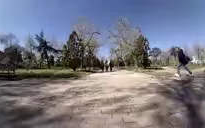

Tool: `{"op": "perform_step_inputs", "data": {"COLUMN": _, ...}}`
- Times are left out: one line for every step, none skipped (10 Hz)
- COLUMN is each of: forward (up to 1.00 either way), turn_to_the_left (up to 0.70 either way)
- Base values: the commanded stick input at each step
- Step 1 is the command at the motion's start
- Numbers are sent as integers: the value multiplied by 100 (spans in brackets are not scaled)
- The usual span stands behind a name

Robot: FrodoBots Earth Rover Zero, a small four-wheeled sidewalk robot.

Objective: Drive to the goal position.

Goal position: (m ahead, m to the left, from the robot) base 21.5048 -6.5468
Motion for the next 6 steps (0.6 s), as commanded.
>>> {"op": "perform_step_inputs", "data": {"forward": 85, "turn_to_the_left": 0}}
{"op": "perform_step_inputs", "data": {"forward": 85, "turn_to_the_left": 0}}
{"op": "perform_step_inputs", "data": {"forward": 85, "turn_to_the_left": 0}}
{"op": "perform_step_inputs", "data": {"forward": 85, "turn_to_the_left": 0}}
{"op": "perform_step_inputs", "data": {"forward": 85, "turn_to_the_left": 0}}
{"op": "perform_step_inputs", "data": {"forward": 85, "turn_to_the_left": 0}}
